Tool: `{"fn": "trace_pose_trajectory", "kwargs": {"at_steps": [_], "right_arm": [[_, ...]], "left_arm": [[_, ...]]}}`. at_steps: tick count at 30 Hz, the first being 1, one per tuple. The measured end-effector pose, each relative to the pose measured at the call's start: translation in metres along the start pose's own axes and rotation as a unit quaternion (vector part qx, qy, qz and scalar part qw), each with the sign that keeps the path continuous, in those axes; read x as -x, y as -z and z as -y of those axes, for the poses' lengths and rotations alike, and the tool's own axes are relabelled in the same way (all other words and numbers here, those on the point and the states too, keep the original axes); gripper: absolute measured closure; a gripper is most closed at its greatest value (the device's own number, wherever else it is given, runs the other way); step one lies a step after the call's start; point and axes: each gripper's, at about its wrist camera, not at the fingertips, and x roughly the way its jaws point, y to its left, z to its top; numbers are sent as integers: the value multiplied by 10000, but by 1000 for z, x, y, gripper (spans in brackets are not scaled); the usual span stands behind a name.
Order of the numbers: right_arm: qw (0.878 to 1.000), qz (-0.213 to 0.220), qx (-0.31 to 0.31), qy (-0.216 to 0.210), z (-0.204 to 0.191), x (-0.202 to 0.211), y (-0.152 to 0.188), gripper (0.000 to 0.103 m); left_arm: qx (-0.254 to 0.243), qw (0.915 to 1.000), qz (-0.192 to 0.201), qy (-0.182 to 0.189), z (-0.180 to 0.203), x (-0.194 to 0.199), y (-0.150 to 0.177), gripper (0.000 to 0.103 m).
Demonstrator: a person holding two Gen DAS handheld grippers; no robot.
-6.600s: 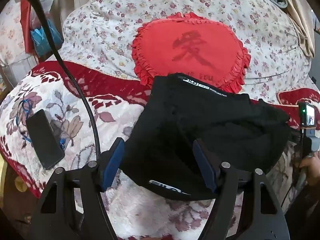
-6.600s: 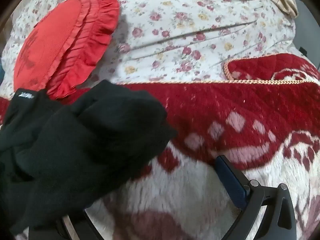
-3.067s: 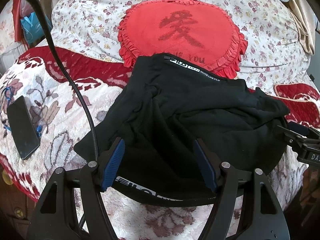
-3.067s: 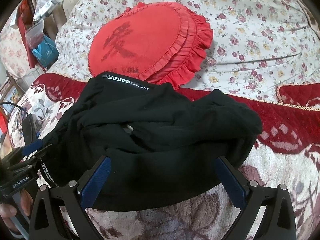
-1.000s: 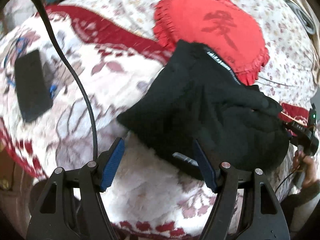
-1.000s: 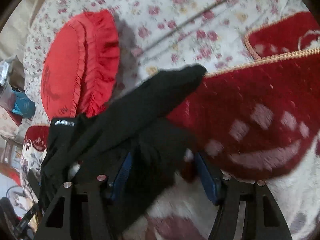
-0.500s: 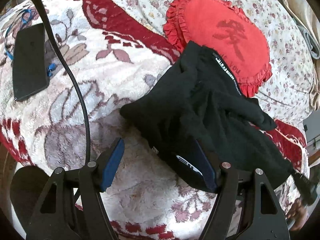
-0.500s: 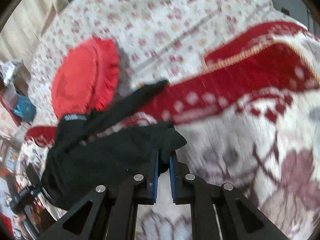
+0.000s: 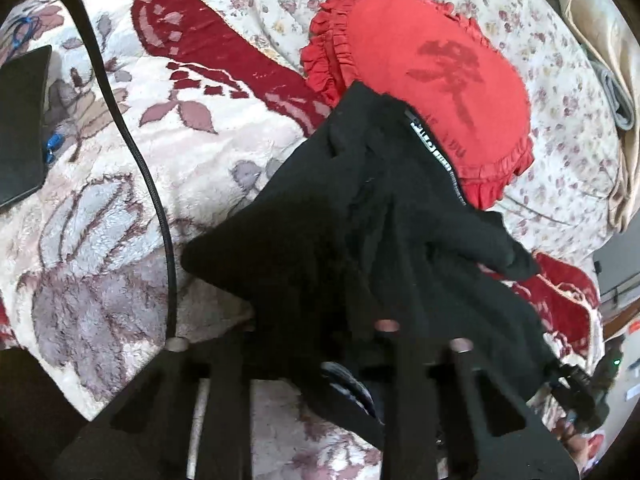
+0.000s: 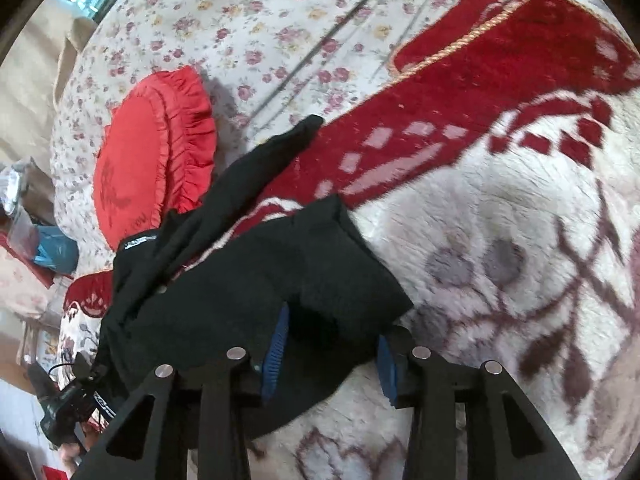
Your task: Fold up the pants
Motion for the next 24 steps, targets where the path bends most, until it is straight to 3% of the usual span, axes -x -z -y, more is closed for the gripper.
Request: {"fn": "trace_pose_trajectory", "kwargs": {"at_steps": [1, 4, 10, 14, 16, 21, 23, 24], "right_arm": [[9999, 44, 93, -16, -4, 2, 0, 83], [9988, 285, 394, 68, -18, 22, 1, 90], [9945, 465, 896, 279, -37, 67, 12, 90], [9923, 157, 1031, 670, -30, 59, 23, 90], [9936, 32, 807, 786, -20, 54, 23, 90], [9957, 198, 619, 662, -16, 67, 19, 80], [9936, 233, 940, 587, -33, 69, 17, 61], [9923, 231, 1086, 549, -42, 68, 18, 57]], "left_arm": [[2, 10000, 22, 29, -2, 3, 0, 92], [-63, 9998, 205, 24, -11, 24, 1, 94], [-171, 9994, 306, -31, -24, 56, 16, 95], [-121, 9992, 61, -369, -37, 39, 31, 95], [-35, 9988, -149, -466, -45, 29, 34, 93], [-64, 9980, -113, -623, -49, 44, 31, 62], [-144, 9974, 31, -711, -48, 57, 29, 59], [-230, 9970, 95, -735, -44, 64, 28, 58]]}}
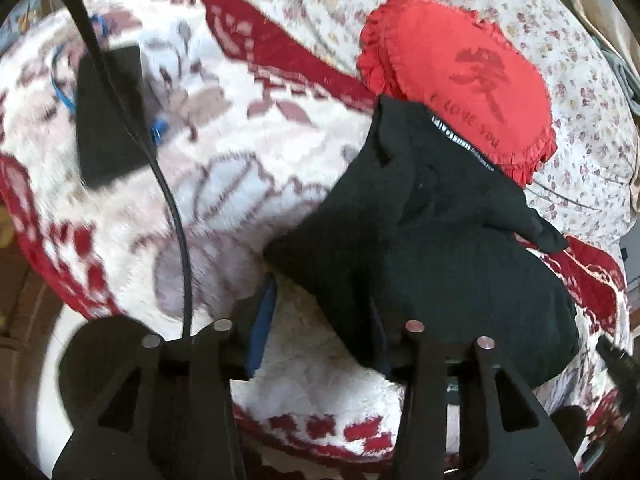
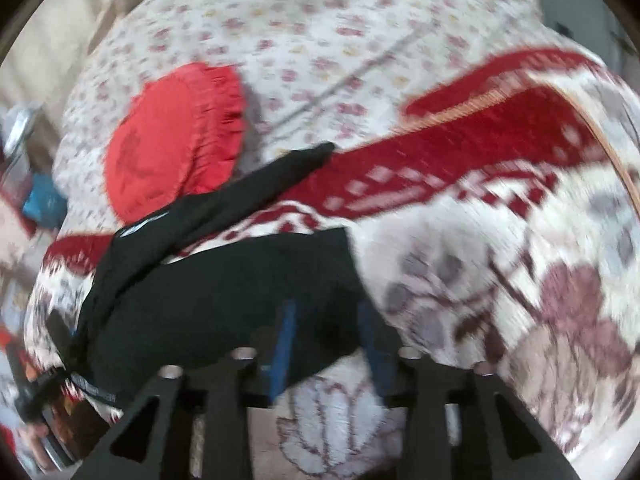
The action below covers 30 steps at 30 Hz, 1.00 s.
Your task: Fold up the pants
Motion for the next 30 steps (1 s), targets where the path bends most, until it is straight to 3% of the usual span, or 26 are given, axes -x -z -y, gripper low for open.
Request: {"fn": "trace_pose_trajectory", "kwargs": {"at_steps": [6, 9, 12, 14, 18, 24, 27, 30], "right_arm": [[9973, -348, 495, -421, -46, -37, 1, 55], [9945, -631, 648, -531, -61, -64, 8, 55], [9890, -1137, 842, -424, -73, -91, 15, 55], [9884, -1037, 1034, -411, -86, -88, 13, 55], [9854, -836, 1161, -920, -119, -89, -6, 53], [9675, -535, 2141, -1237, -198, -120, -51, 47], [9602, -330, 2493, -1216, -233, -145, -81, 41], [9527, -423, 2635, -1455, -261, -168, -101, 41]], "left_arm": [[-352, 9977, 534, -219, 11, 34, -6, 57], [-258, 9982, 532, -141, 7, 38, -12, 49], [-317, 9984, 471, -20, 13, 33, -15, 49], [-407, 9984, 390, 80, 21, 25, -14, 49], [-572, 9981, 79, 216, 40, -6, -10, 49], [-844, 9962, 16, -217, 50, -46, -14, 49], [-748, 9967, 14, -326, 39, -54, -26, 49], [-460, 9988, -136, -112, 26, -61, -34, 48]]}}
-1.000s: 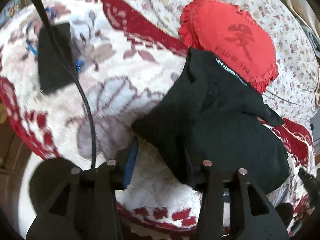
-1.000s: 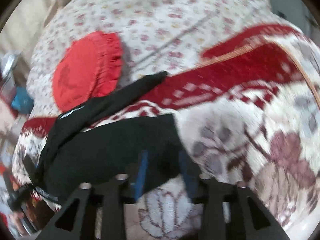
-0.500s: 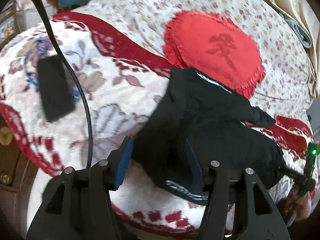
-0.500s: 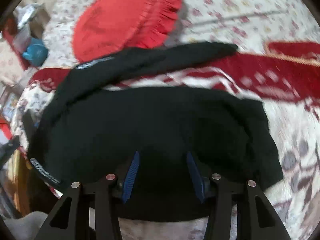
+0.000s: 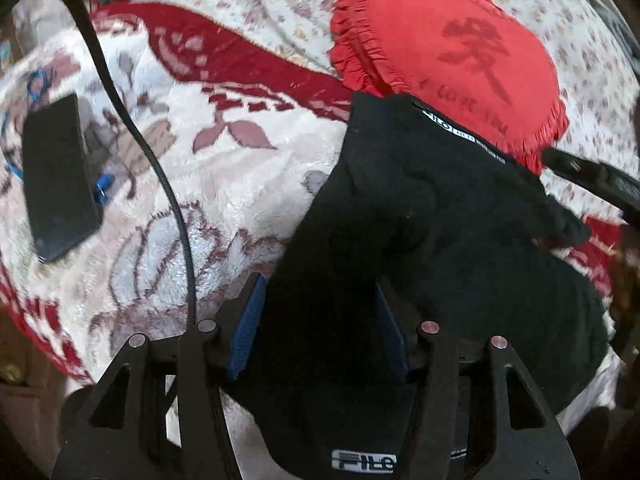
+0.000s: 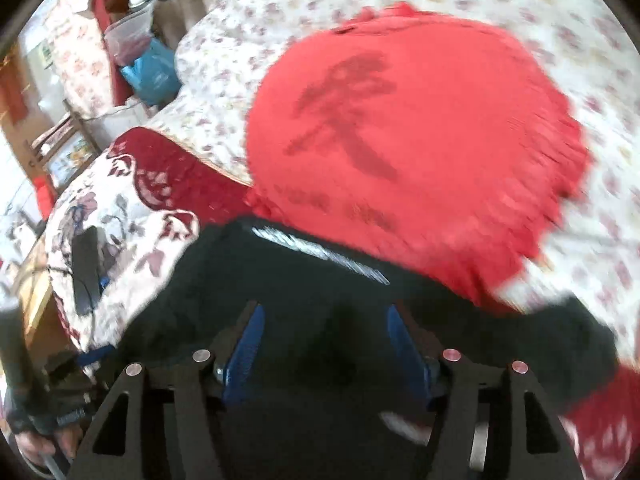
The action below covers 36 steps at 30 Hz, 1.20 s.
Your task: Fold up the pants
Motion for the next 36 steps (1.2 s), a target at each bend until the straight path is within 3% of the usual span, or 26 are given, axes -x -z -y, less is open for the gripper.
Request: {"fn": "trace_pose_trajectory", "kwargs": {"at_steps": [5, 10, 13, 15, 16, 17, 20, 29, 32, 36], "right_arm": [[9944, -274, 866, -543, -40, -57, -45, 39], [9793, -757, 1825, -442, -69, -114, -62, 37], [9743, -1082, 1937, -383, -66, -143, -62, 37], [9756, -1214, 1738, -568, -60, -153, -59, 47], [9773, -1196, 1620, -659, -58, -151, -58, 64], [9783, -1197, 1521, -741, -55, -148, -57, 71], [9831, -1056, 1143, -969, -49, -128, -54, 80], [9917, 129, 932, -882, -72, 16, -31, 82], [9917, 366, 886, -862, -91, 55, -6, 82], [9911, 332, 665, -1108, -119, 72, 34, 82]], "left_arm": [[-181, 9998, 1, -14, 5, -1, 0, 42], [-229, 9997, -60, 82, 6, -3, -4, 39], [-187, 9996, -66, 178, 2, -5, -7, 38], [-208, 9996, -61, 186, 2, -7, -7, 36], [-227, 9996, -51, 183, 2, -7, -7, 36], [-239, 9996, -34, 169, 3, -8, -8, 35], [-265, 9996, -16, 104, 6, -10, -12, 35], [164, 9997, -107, 172, -7, -15, -33, 35], [328, 9987, -47, 394, -18, 3, -30, 35], [420, 9983, 171, 376, -38, 34, -25, 35]]}}
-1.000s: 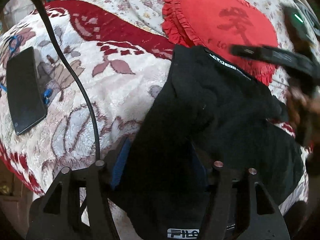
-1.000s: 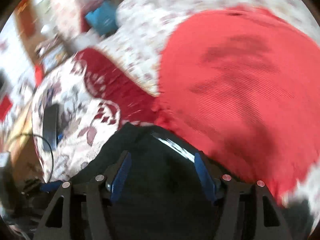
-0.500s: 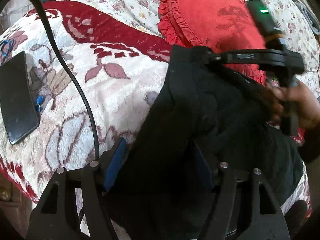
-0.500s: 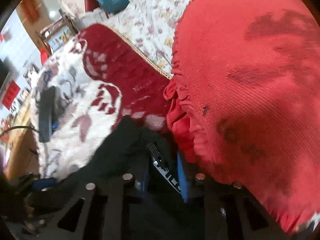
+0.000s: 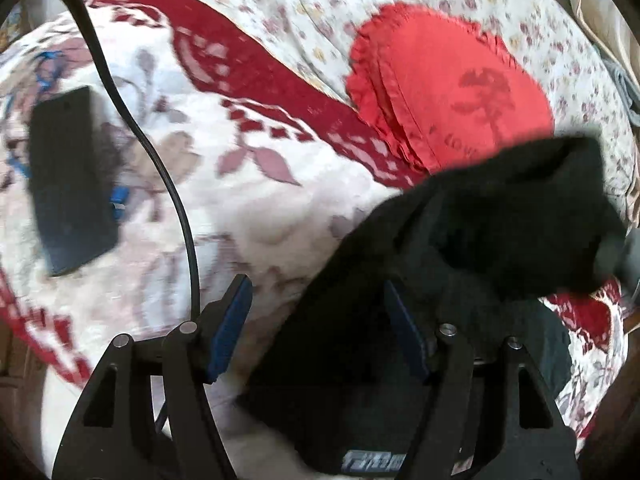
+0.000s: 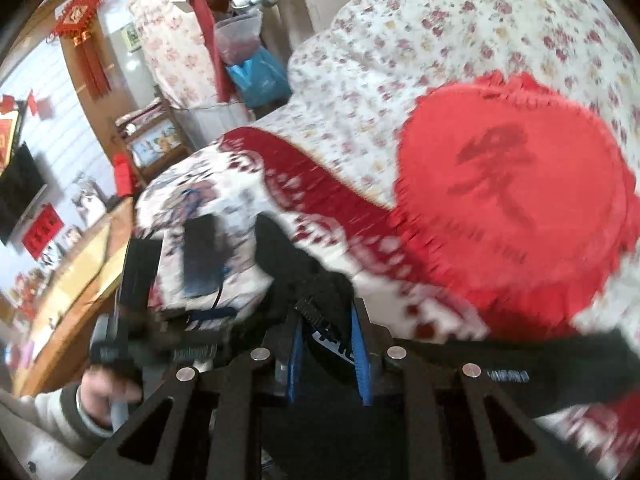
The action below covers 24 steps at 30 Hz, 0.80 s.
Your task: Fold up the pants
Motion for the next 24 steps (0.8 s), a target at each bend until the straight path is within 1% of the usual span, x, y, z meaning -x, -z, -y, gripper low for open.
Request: {"fn": "trace_pose_trajectory", "kwargs": {"at_steps": [2, 3, 4, 5, 7, 9, 10, 12, 14, 15, 16, 17, 18, 19, 21, 22, 24], "right_arm": [[9997, -210, -2, -85, -21, -12, 21, 82], [9993, -326, -56, -157, -28, -22, 32, 82], [9983, -471, -161, -299, -34, -34, 42, 82], [9970, -626, -238, -385, -40, -48, 53, 81], [9951, -855, -169, -458, -54, -74, 66, 81], [9937, -998, -209, -463, -63, -96, 74, 79], [9928, -1113, -111, -430, -69, -106, 79, 78], [9926, -1156, -114, -357, -68, -112, 84, 77], [9924, -1055, -308, -546, -59, -100, 85, 75], [9913, -1031, -470, -675, -52, -89, 86, 72], [9901, -966, -662, -779, -41, -77, 86, 57], [9897, -855, -845, -777, -30, -63, 86, 50], [9903, -691, -1006, -662, -16, -47, 87, 46], [9909, -474, -1168, -468, 1, -27, 90, 46], [9874, -140, -1577, -27, 43, 7, 99, 46], [9819, -21, -1880, 211, 69, 23, 106, 46], [9640, 161, -2588, 595, 120, 48, 119, 46]], "left_arm": [[-2, 9998, 160, -111, -13, 19, 1, 35], [8, 9994, 244, -249, -20, 29, 2, 35], [24, 9990, 296, -321, -26, 36, 2, 35], [55, 9988, 343, -350, -32, 43, 1, 35], [138, 9982, 427, -389, -38, 54, 2, 35], [159, 9979, 495, -397, -39, 60, 2, 35], [145, 9978, 518, -381, -38, 62, 3, 35], [97, 9981, 492, -344, -33, 62, 7, 35], [32, 9988, 390, -300, -27, 55, 10, 35], [-18, 9990, 328, -287, -23, 51, 12, 35], [-77, 9992, 270, -274, -19, 47, 15, 35], [-126, 9993, 223, -265, -16, 44, 19, 35], [-149, 9994, 179, -265, -13, 40, 22, 35], [-148, 9994, 145, -283, -12, 37, 23, 35], [-86, 9996, 35, -284, -13, 29, 26, 35], [-12, 9997, -42, -235, -14, 25, 28, 35], [137, 9998, -130, -75, -16, 23, 29, 35]]}}
